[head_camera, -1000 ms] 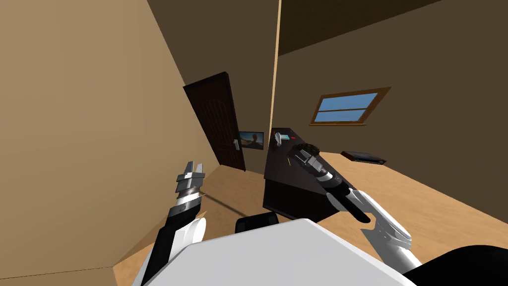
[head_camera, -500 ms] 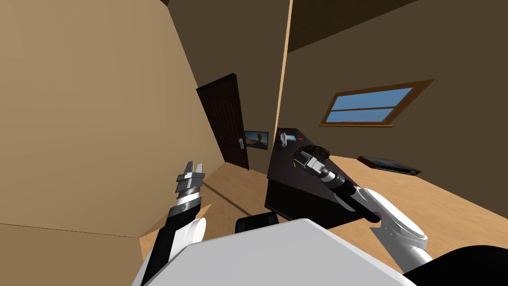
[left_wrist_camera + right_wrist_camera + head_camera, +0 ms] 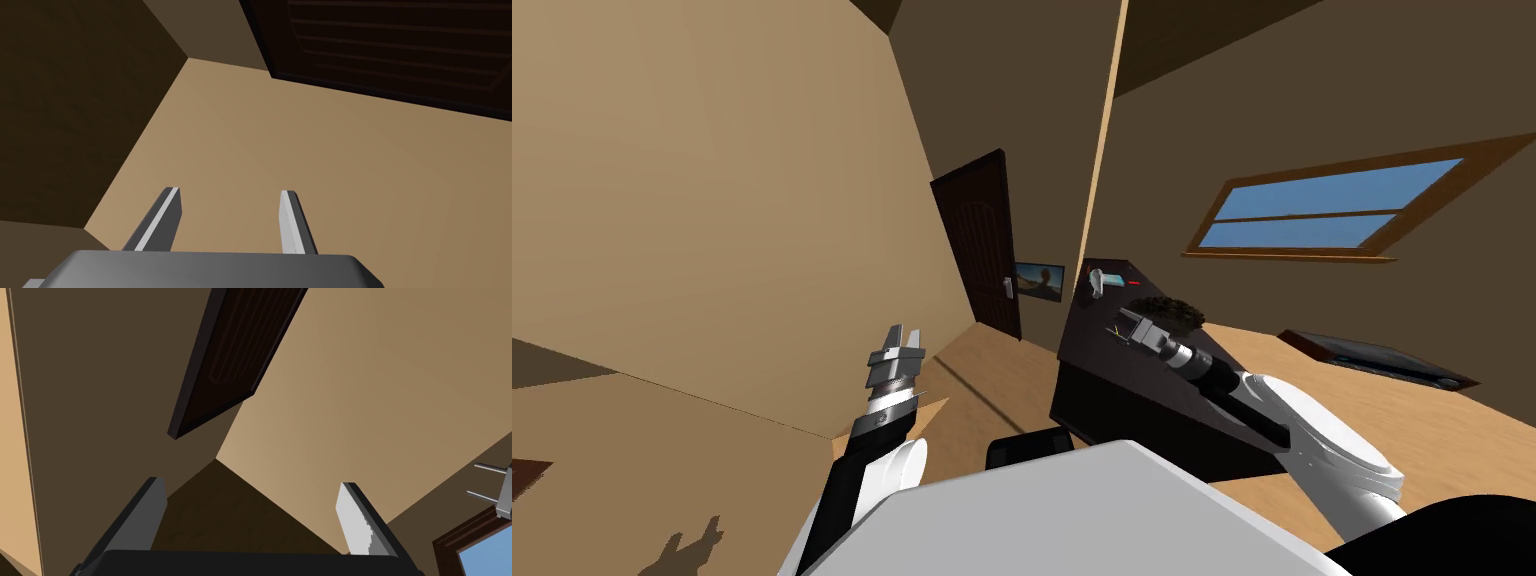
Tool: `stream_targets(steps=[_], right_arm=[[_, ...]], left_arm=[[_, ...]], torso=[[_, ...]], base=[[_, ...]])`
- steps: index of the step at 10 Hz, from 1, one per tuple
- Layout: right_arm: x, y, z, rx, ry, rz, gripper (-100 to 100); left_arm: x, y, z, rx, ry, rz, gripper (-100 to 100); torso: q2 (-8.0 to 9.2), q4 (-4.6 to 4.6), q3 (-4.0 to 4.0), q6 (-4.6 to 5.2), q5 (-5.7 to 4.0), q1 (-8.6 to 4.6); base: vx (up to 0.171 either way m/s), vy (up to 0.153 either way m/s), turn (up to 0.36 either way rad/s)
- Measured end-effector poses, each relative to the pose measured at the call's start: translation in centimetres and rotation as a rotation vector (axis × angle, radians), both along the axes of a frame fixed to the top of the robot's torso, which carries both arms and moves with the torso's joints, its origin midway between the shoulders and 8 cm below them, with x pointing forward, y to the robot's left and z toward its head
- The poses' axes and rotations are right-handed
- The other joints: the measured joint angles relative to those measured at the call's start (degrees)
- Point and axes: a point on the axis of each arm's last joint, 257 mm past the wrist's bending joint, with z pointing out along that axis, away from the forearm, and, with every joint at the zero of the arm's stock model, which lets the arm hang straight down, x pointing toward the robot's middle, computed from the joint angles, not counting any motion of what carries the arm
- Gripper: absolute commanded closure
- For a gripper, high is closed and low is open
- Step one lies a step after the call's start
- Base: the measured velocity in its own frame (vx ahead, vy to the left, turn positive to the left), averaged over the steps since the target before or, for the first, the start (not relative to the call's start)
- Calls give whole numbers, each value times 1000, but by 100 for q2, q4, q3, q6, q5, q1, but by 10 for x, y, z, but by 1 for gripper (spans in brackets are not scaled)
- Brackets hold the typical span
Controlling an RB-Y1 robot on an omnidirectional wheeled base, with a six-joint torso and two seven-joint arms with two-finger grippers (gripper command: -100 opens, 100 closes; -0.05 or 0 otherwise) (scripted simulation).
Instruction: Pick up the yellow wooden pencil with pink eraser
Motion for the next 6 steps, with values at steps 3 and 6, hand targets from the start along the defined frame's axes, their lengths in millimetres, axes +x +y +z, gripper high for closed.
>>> stream_targets(steps=[3,6], right_arm=[[1,-11,-17,-129,26,-5,-100],[-2,-23,-34,-256,57,-8,-100]], left_arm=[[0,0,0,0,0,0,0],[0,0,0,0,0,0,0]], torso=[[-1,0,0,-1,0,0],[-2,0,-1,-1,0,-1]], base=[[-16,-11,172],[-12,-13,155]])
